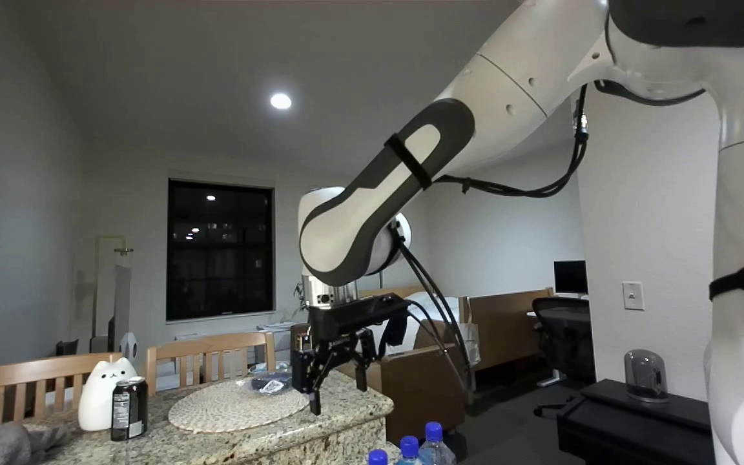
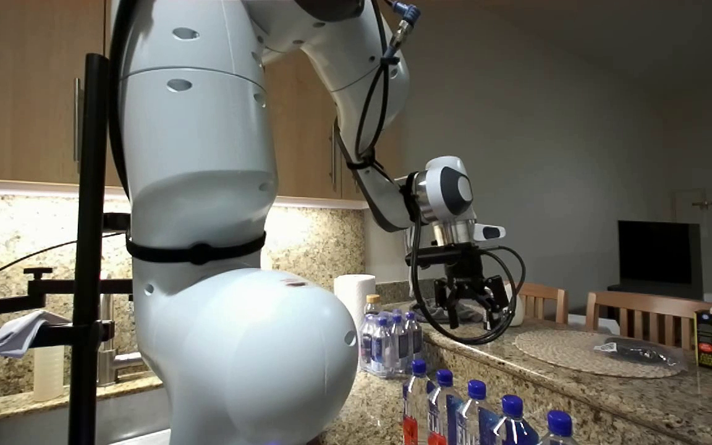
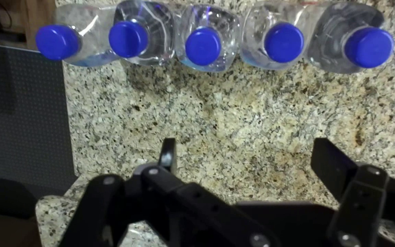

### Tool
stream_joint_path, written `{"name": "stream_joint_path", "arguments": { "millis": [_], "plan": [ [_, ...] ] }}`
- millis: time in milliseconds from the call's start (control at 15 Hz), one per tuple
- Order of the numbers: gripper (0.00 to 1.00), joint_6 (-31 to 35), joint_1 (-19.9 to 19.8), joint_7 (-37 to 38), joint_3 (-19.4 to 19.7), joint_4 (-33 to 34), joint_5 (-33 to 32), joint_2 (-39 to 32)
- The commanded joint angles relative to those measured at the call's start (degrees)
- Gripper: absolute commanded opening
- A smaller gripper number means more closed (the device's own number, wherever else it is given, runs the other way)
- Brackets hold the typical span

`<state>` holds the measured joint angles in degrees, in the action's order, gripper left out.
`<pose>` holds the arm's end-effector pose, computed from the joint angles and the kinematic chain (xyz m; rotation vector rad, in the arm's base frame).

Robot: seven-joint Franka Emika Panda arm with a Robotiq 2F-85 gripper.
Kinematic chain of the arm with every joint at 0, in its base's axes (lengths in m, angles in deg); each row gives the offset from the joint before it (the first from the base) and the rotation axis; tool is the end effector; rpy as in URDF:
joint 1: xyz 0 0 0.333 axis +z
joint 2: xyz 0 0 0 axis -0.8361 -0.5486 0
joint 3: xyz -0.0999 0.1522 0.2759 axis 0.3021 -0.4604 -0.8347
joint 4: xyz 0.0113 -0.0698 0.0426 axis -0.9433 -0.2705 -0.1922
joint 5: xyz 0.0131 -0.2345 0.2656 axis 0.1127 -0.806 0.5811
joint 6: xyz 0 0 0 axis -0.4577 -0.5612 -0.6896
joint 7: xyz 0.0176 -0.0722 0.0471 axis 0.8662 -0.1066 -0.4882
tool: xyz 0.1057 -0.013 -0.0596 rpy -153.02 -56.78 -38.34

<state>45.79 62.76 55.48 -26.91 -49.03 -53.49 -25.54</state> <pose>0.4483 0.0942 0.4162 3.0180 -0.0425 0.1449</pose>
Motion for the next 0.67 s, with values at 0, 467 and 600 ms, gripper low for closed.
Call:
{"name": "stream_joint_path", "arguments": {
  "millis": [0, 467, 600],
  "plan": [
    [1.00, -1.5, -1.3, 1.7, 0.4, -2.3, 2.6, 2.1],
    [1.00, 5.2, -3.2, 7.0, 1.2, -5.0, 3.2, 2.4],
    [1.00, 6.9, -3.5, 9.1, 0.9, -5.8, 1.9, 2.4]
  ]
}}
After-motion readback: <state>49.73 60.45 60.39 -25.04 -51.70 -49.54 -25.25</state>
